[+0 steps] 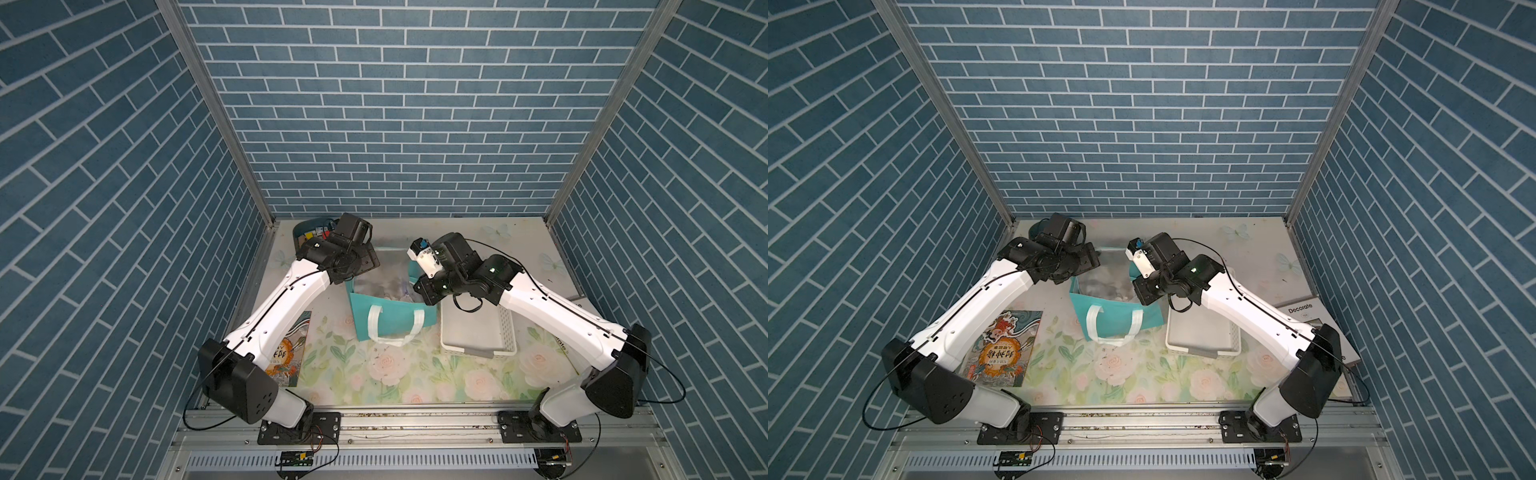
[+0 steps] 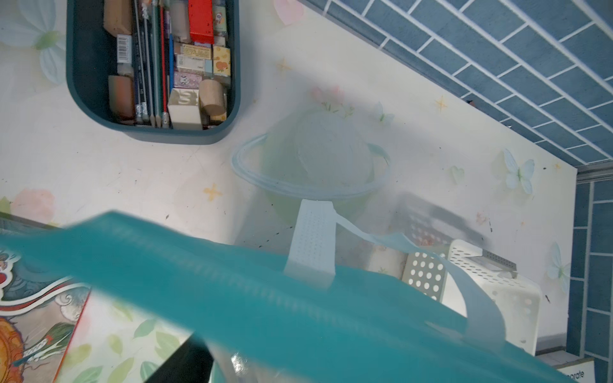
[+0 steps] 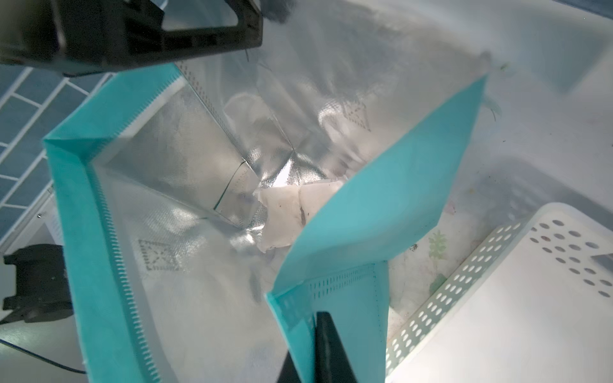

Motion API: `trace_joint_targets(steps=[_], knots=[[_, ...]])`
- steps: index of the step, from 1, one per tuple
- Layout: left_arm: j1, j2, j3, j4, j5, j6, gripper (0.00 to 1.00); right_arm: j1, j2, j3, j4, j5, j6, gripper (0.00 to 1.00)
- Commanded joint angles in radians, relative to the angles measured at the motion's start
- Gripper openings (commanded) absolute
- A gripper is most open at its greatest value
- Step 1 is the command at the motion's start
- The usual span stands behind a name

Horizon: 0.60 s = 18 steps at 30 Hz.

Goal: Place the ice pack in the delivery bag
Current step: Adjust the delivery bag at the center of the board.

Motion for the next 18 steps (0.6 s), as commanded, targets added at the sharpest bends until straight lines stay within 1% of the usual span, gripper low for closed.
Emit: trace_joint_targets(steps=[1, 2, 5, 6, 7, 8, 11, 13, 15, 16, 18], knots=[[0.005, 0.011, 0.037, 0.010, 0.021, 0.034, 0.84, 0.006, -0.056, -0.018, 0.082, -0.025, 0.022, 0.15], [0.004, 0.010, 0.036, 0.009, 0.021, 0.034, 0.84, 0.006, -0.062, -0.027, 0.092, -0.024, 0.021, 0.18], [0.004, -0.010, 0.017, 0.010, 0.026, 0.034, 0.84, 0.005, -0.077, -0.055, 0.114, 0.021, 0.017, 0.37], [0.005, -0.020, 0.009, 0.012, 0.032, 0.034, 0.84, 0.003, -0.082, -0.063, 0.117, 0.047, 0.016, 0.45], [0.004, -0.027, -0.001, 0.012, 0.039, 0.034, 0.84, -0.006, -0.088, -0.076, 0.122, 0.077, 0.015, 0.50], [0.005, -0.036, -0.012, 0.015, 0.045, 0.035, 0.84, -0.017, -0.096, -0.091, 0.131, 0.105, 0.013, 0.54], [0.005, -0.062, -0.041, 0.011, 0.057, 0.035, 0.83, -0.067, -0.148, -0.146, 0.181, 0.133, 0.007, 0.57], [0.005, -0.076, -0.047, -0.005, 0.052, 0.039, 0.82, -0.079, -0.215, -0.193, 0.245, 0.166, -0.019, 0.59], [0.004, -0.085, -0.040, -0.027, 0.037, 0.046, 0.81, -0.080, -0.312, -0.275, 0.345, 0.238, -0.053, 0.62], [0.005, -0.089, -0.034, -0.037, 0.030, 0.054, 0.81, -0.081, -0.369, -0.335, 0.407, 0.263, -0.076, 0.66], [0.004, -0.093, -0.012, -0.054, 0.022, 0.071, 0.81, -0.081, -0.479, -0.466, 0.578, 0.272, -0.151, 0.77]])
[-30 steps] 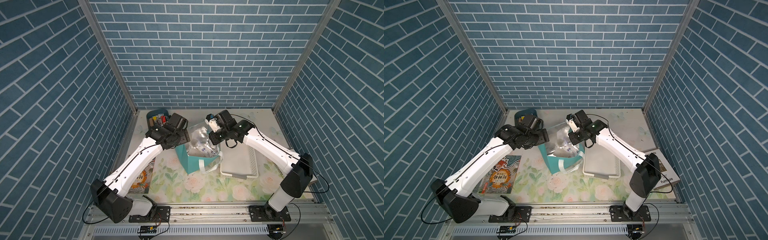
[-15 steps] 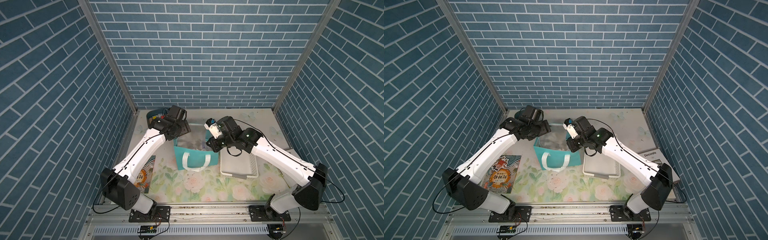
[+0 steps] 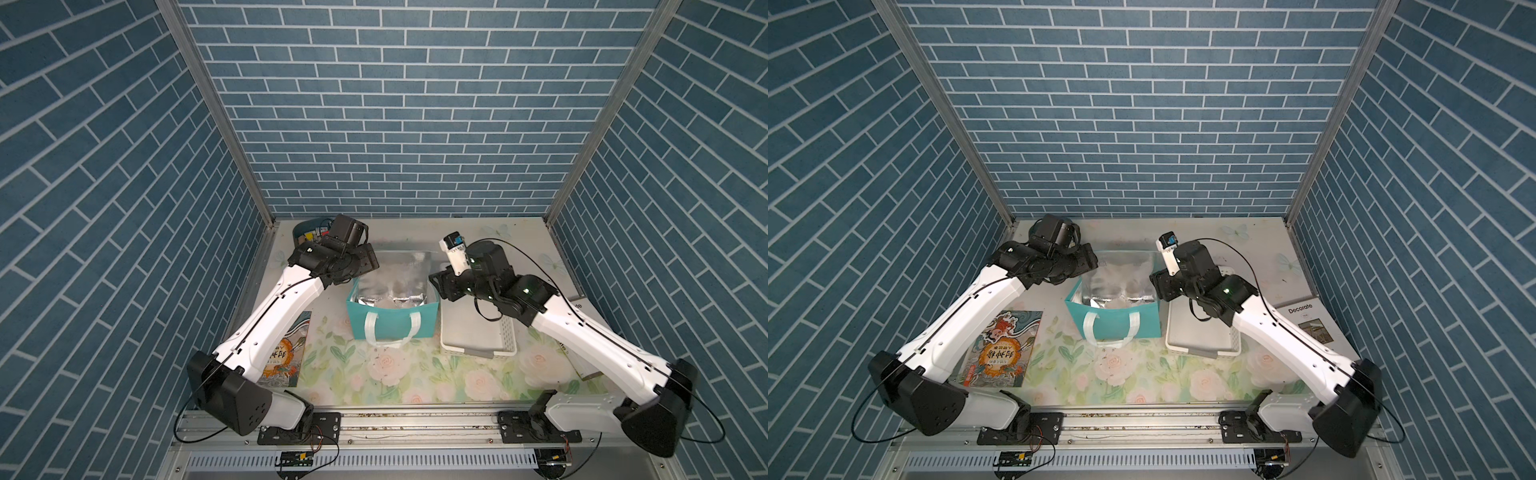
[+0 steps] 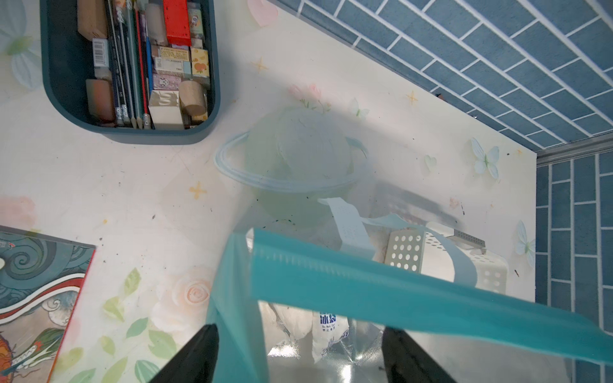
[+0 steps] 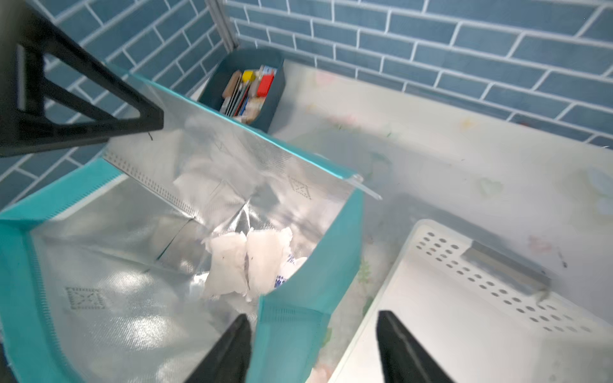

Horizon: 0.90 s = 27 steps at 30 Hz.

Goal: Place the ice pack in the delivery bag
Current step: Adjust the delivery bag at the center of the board, then tear off the adhesive seal from the delivery bag.

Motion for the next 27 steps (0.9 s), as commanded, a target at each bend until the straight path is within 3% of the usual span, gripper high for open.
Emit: trace_joint_targets(steps=[1, 4, 6, 9, 13, 18, 23, 25, 27], knots=[[0.003, -0.015, 0.032, -0.054, -0.021, 0.048, 0.81, 0.004, -0.193, -0.161, 0.305, 0.094, -0.143, 0.85], [0.000, -0.006, 0.072, -0.061, -0.013, 0.100, 0.81, -0.013, -0.273, -0.227, 0.372, 0.216, -0.184, 0.92], [-0.012, 0.013, 0.121, -0.083, -0.017, 0.138, 0.81, -0.063, -0.273, -0.215, 0.341, 0.210, -0.193, 0.90], [-0.065, 0.046, 0.224, -0.108, -0.074, 0.203, 0.81, -0.152, -0.239, -0.180, 0.282, 0.023, -0.188, 0.82], [-0.120, 0.072, 0.333, -0.097, -0.086, 0.280, 0.82, -0.177, -0.167, -0.132, 0.231, -0.163, -0.219, 0.73], [-0.192, 0.109, 0.405, -0.088, -0.089, 0.373, 0.81, -0.187, -0.127, -0.110, 0.247, -0.320, -0.263, 0.70], [-0.290, 0.162, 0.424, -0.082, -0.212, 0.476, 0.82, -0.188, -0.050, -0.056, 0.234, -0.396, -0.275, 0.78], [-0.296, 0.169, 0.414, -0.061, -0.216, 0.500, 0.82, -0.188, -0.025, -0.050, 0.230, -0.386, -0.291, 0.97], [-0.296, 0.168, 0.402, -0.036, -0.179, 0.507, 0.84, -0.187, -0.006, -0.051, 0.243, -0.384, -0.302, 0.99]])
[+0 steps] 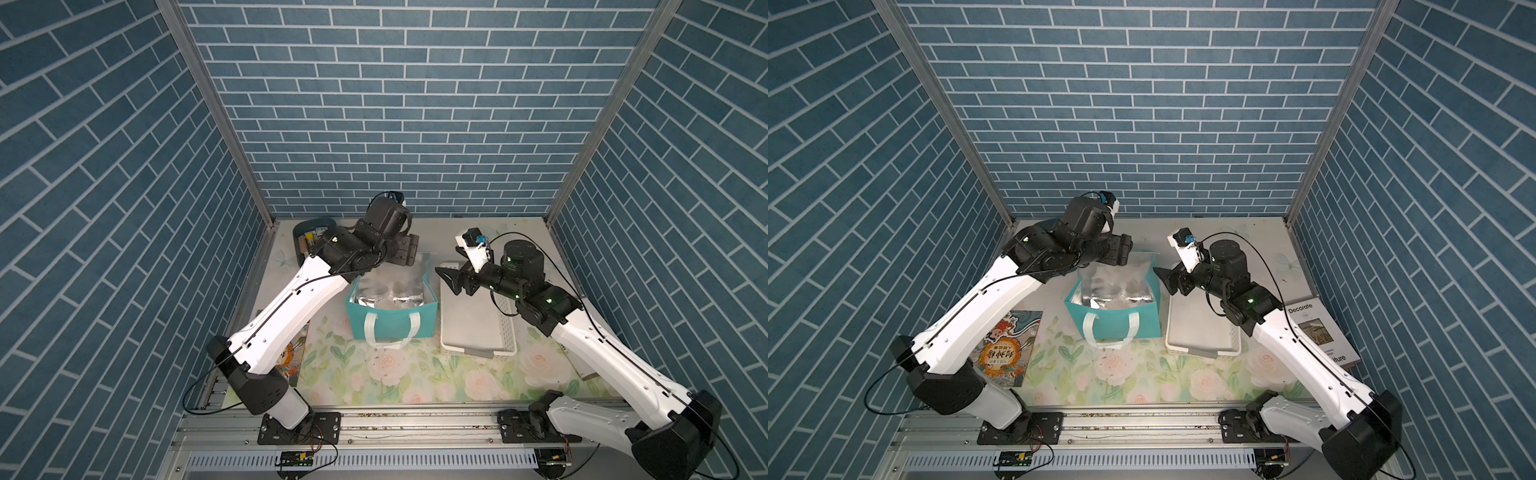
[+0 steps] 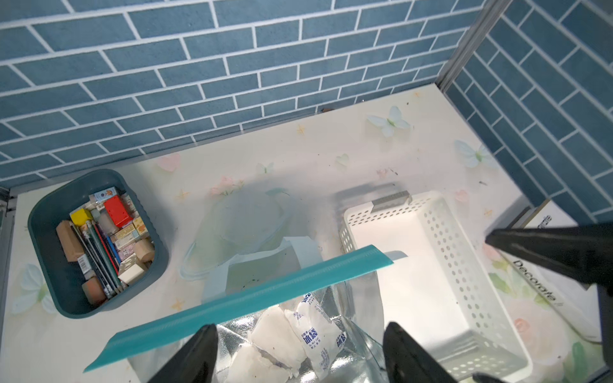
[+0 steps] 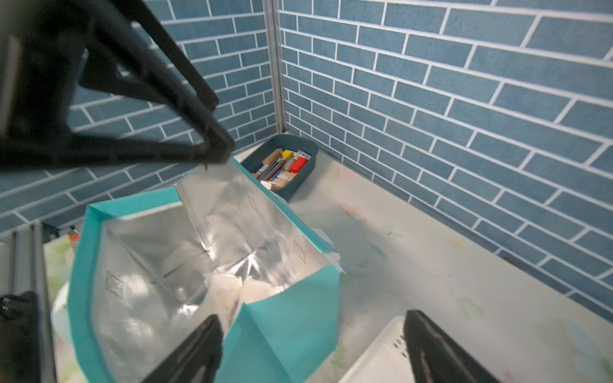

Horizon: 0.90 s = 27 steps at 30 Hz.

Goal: Place the ice pack in the delivery bag
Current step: Tear off the adhesive seal from the delivery bag.

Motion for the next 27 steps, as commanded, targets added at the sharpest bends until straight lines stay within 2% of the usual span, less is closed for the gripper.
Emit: trace_joint_targets(steps=[1, 6, 18, 22, 27], knots=[[-0.002, -0.004, -0.014, 0.041, 0.004, 0.067, 0.84, -0.004, 0.037, 0.020, 0.009, -0.037, -0.040, 0.98], [-0.002, -0.003, -0.039, 0.069, 0.025, 0.094, 0.85, -0.011, 0.090, 0.045, 0.025, -0.004, -0.084, 0.77], [-0.002, 0.048, -0.035, -0.005, -0.028, 0.114, 0.85, -0.029, 0.224, 0.152, 0.023, 0.032, -0.153, 0.56], [-0.002, 0.052, -0.038, -0.011, -0.041, 0.114, 0.85, -0.033, 0.244, 0.164, 0.022, 0.033, -0.163, 0.52], [-0.001, 0.061, -0.039, -0.015, -0.042, 0.115, 0.85, -0.033, 0.255, 0.167, 0.023, 0.007, -0.162, 0.40]])
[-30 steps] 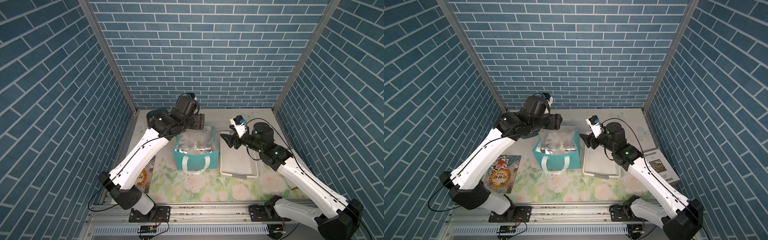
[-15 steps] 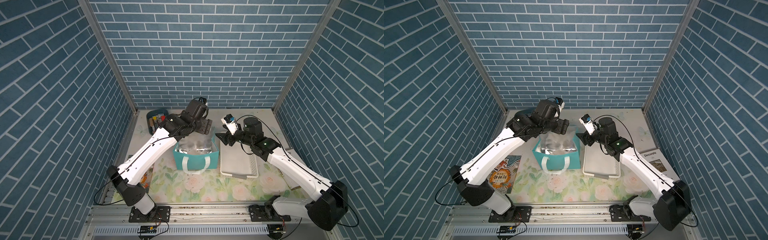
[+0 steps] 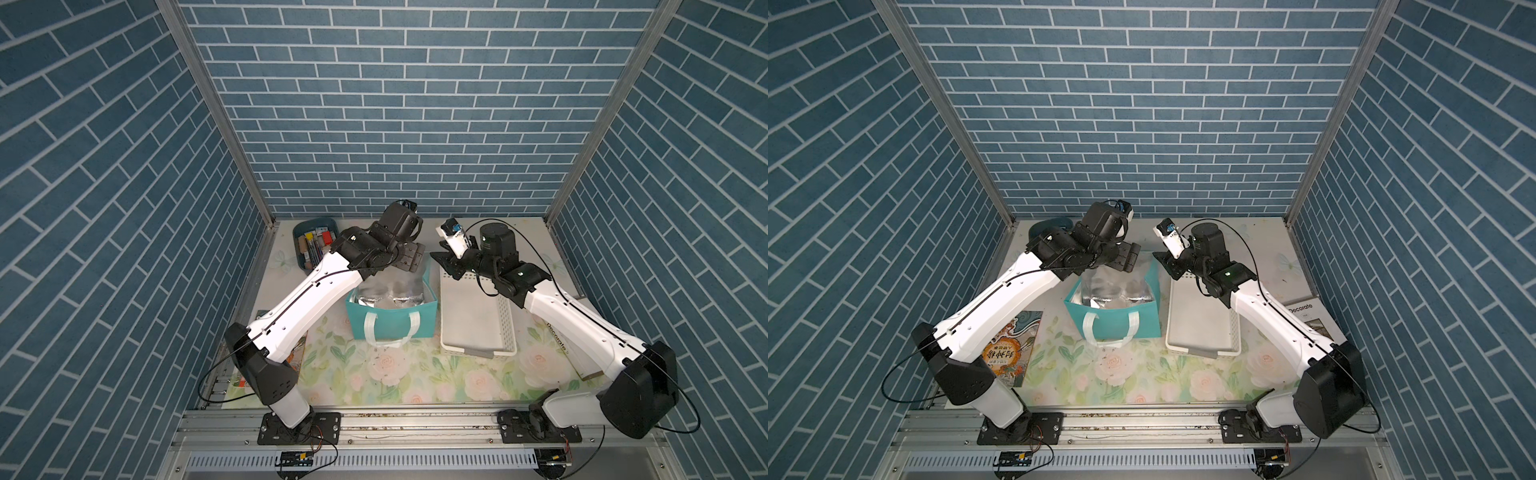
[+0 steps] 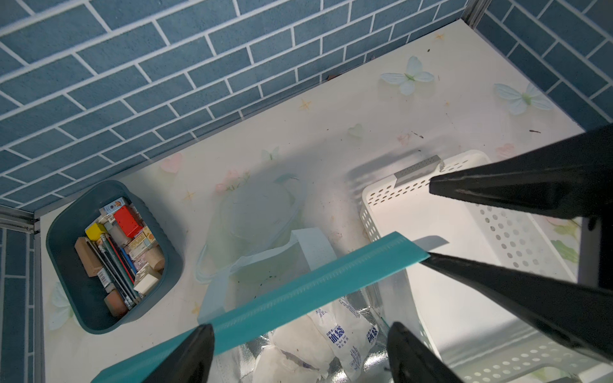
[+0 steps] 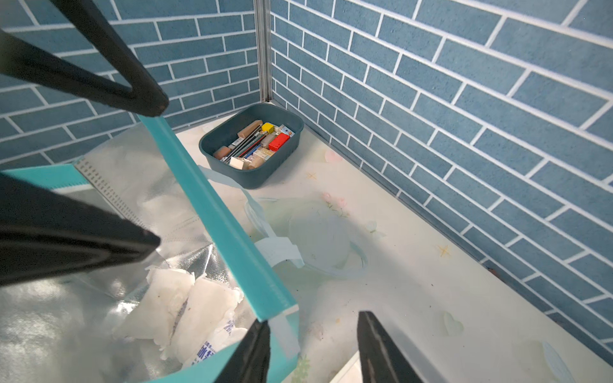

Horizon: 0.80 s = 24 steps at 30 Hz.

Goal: Place the ice pack in the delivery bag
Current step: Tear off the adhesive seal from the delivery bag.

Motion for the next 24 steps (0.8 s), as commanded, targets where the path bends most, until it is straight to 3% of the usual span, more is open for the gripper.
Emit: trace_joint_targets(steps=[1, 14, 24], knots=[[-0.002, 0.007, -0.011, -0.024, -0.014, 0.012, 0.86, -0.005, 0.008, 0.032, 0.010, -0.017, -0.015, 0.37], [0.000, 0.046, -0.018, -0.030, -0.056, -0.004, 0.87, -0.005, 0.011, 0.039, 0.007, -0.047, 0.017, 0.00], [0.009, 0.070, -0.043, 0.024, -0.077, -0.031, 0.89, -0.005, 0.005, 0.097, -0.088, -0.017, 0.126, 0.00]])
